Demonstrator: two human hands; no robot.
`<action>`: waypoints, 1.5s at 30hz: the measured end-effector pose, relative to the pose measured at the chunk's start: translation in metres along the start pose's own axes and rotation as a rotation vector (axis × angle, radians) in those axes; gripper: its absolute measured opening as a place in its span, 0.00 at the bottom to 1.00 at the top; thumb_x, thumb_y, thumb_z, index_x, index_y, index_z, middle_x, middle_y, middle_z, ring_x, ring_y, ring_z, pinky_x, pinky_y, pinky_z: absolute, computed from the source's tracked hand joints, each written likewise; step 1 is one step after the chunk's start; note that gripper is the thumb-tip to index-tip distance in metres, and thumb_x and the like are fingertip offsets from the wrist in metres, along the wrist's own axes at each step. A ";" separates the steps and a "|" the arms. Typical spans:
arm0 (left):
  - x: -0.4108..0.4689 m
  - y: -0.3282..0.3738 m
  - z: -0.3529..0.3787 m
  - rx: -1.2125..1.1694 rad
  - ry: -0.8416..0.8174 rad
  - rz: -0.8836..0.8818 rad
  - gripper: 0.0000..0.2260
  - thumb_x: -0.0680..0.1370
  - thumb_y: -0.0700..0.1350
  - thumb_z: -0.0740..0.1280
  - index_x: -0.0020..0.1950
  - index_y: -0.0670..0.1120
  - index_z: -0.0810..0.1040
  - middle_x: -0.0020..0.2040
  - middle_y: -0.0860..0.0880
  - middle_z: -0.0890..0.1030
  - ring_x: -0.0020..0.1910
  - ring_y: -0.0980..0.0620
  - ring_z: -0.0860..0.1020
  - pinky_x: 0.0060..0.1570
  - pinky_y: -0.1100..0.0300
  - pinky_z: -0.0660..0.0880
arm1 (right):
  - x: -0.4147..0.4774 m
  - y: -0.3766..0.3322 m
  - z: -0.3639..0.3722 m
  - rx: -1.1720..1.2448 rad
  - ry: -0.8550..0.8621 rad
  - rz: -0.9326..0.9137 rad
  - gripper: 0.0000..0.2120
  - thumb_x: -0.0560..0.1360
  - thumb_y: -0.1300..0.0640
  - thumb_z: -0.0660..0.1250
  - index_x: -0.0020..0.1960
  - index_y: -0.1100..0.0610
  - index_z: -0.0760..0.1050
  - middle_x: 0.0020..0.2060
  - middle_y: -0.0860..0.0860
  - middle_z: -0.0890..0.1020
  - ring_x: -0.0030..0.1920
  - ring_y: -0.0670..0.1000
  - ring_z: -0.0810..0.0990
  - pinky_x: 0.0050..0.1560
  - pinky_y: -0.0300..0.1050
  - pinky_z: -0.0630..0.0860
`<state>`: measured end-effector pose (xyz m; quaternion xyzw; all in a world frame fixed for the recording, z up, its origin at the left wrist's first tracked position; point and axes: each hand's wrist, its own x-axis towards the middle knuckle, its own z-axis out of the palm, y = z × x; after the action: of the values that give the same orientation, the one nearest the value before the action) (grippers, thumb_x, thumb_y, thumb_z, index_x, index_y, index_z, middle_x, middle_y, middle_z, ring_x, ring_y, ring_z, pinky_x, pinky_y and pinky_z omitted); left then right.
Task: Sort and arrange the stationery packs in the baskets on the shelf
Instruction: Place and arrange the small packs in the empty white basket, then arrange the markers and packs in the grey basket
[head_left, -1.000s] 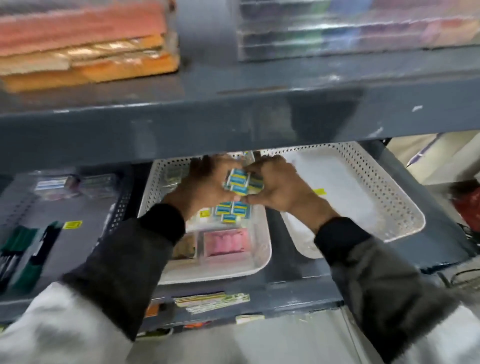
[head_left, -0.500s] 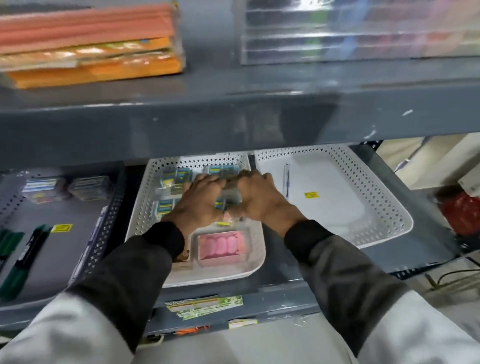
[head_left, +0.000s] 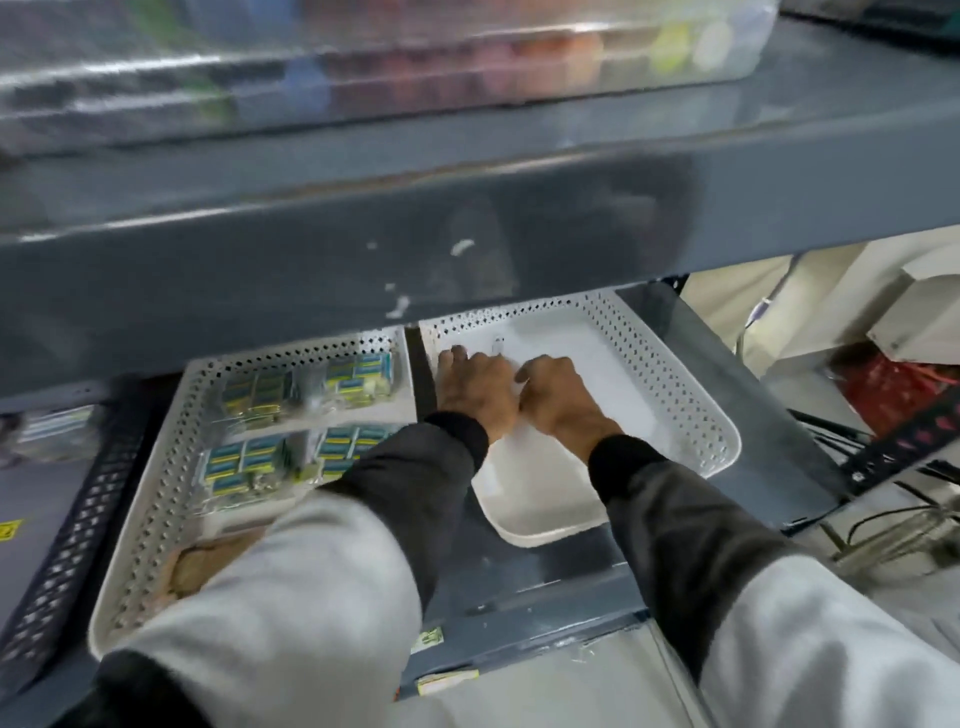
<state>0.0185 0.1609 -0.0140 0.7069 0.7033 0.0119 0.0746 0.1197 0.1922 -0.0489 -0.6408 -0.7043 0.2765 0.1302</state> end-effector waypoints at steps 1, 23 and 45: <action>-0.001 0.002 0.003 0.013 -0.019 -0.014 0.04 0.76 0.43 0.62 0.50 0.48 0.74 0.56 0.42 0.81 0.63 0.39 0.72 0.66 0.49 0.62 | 0.003 -0.002 0.002 0.012 0.007 0.017 0.09 0.69 0.61 0.66 0.49 0.61 0.77 0.53 0.59 0.81 0.48 0.58 0.80 0.43 0.42 0.76; -0.107 -0.133 -0.066 -0.299 0.554 -0.116 0.07 0.74 0.46 0.64 0.40 0.46 0.78 0.40 0.42 0.83 0.43 0.38 0.81 0.38 0.50 0.74 | -0.062 -0.176 0.010 1.009 0.090 -0.224 0.16 0.65 0.61 0.78 0.49 0.64 0.78 0.46 0.64 0.82 0.44 0.57 0.80 0.48 0.61 0.81; -0.231 -0.391 0.009 -0.491 0.063 -0.480 0.09 0.74 0.41 0.72 0.52 0.40 0.78 0.55 0.40 0.80 0.56 0.39 0.78 0.56 0.49 0.77 | -0.081 -0.352 0.253 -0.404 -0.269 -0.747 0.05 0.68 0.59 0.70 0.42 0.58 0.83 0.40 0.56 0.86 0.42 0.57 0.84 0.46 0.49 0.82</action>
<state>-0.3712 -0.0704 -0.0507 0.4813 0.8277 0.1849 0.2216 -0.2970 0.0480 -0.0449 -0.3132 -0.9381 0.1480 0.0007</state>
